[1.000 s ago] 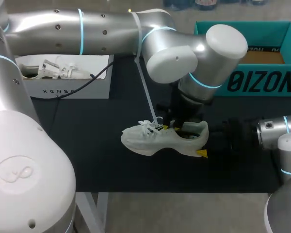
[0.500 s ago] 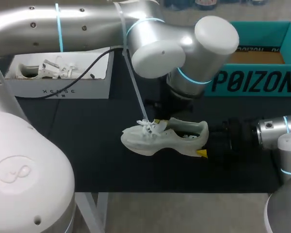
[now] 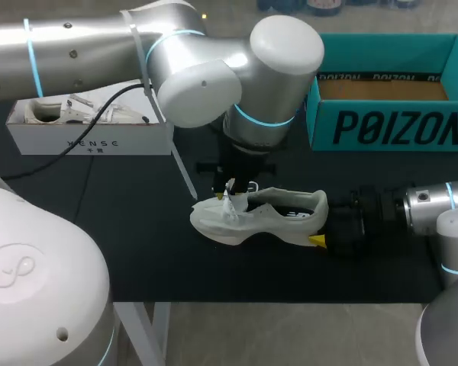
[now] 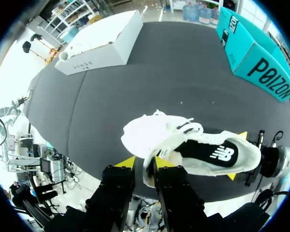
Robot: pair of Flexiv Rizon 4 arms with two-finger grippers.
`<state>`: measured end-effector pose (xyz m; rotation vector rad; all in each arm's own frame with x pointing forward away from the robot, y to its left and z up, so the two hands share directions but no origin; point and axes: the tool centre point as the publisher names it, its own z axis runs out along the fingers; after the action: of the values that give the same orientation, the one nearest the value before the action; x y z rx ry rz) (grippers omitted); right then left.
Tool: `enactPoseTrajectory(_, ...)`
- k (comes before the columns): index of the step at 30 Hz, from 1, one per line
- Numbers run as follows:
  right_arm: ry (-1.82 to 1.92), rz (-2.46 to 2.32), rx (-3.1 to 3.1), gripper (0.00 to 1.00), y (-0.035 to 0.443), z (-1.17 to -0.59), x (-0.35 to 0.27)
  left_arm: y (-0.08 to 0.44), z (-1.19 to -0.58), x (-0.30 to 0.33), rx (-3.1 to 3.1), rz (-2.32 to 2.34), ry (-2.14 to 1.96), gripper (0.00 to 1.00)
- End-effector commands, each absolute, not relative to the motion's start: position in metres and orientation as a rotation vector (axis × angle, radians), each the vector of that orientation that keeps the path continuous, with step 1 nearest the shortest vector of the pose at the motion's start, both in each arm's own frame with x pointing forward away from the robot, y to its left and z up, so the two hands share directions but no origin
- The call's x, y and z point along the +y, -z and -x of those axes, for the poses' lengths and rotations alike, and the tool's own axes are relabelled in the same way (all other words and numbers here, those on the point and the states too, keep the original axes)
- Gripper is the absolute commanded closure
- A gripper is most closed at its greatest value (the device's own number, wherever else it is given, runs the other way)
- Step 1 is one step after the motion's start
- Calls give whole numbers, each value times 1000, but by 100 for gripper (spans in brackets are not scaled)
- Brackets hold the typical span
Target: Take the shoe out of the shoebox, open the shoe tongue, remove and reinsert the insole, then place the shoe into the shoebox
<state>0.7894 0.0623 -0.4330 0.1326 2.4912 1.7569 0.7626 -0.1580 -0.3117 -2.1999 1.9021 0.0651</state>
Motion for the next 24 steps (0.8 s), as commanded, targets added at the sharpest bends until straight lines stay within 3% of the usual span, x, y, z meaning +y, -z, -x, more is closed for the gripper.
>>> enactPoseTrajectory(1, -1753, -137, 2494, 100, 435, -790, 64, 320, -761, -159, 2043, 2235, 93, 0)
enactPoseTrajectory(6, -1753, -137, 2494, 100, 435, -790, 64, 325, -760, -174, 2162, 2236, 158, 0)
enactPoseTrajectory(8, -1753, -137, 2494, 100, 435, -790, 64, 326, -761, -178, 2202, 2240, 182, 7)
enactPoseTrajectory(9, -1753, -137, 2494, 100, 435, -790, 64, 327, -761, -180, 2213, 2237, 188, 38)
enactPoseTrajectory(10, -1753, -137, 2494, 100, 435, -790, 64, 328, -762, -182, 2225, 2237, 194, 56)
enactPoseTrajectory(11, -1753, -137, 2494, 100, 435, -790, 64, 328, -762, -183, 2229, 2238, 195, 59)
enactPoseTrajectory(13, -1753, -137, 2494, 100, 435, -790, 64, 328, -763, -185, 2245, 2235, 205, 93)
enactPoseTrajectory(14, -1753, -137, 2494, 100, 435, -790, 64, 328, -763, -185, 2249, 2232, 207, 100)
enactPoseTrajectory(24, -1753, -137, 2494, 100, 435, -790, 64, 321, -766, -178, 2244, 2227, 215, 100)
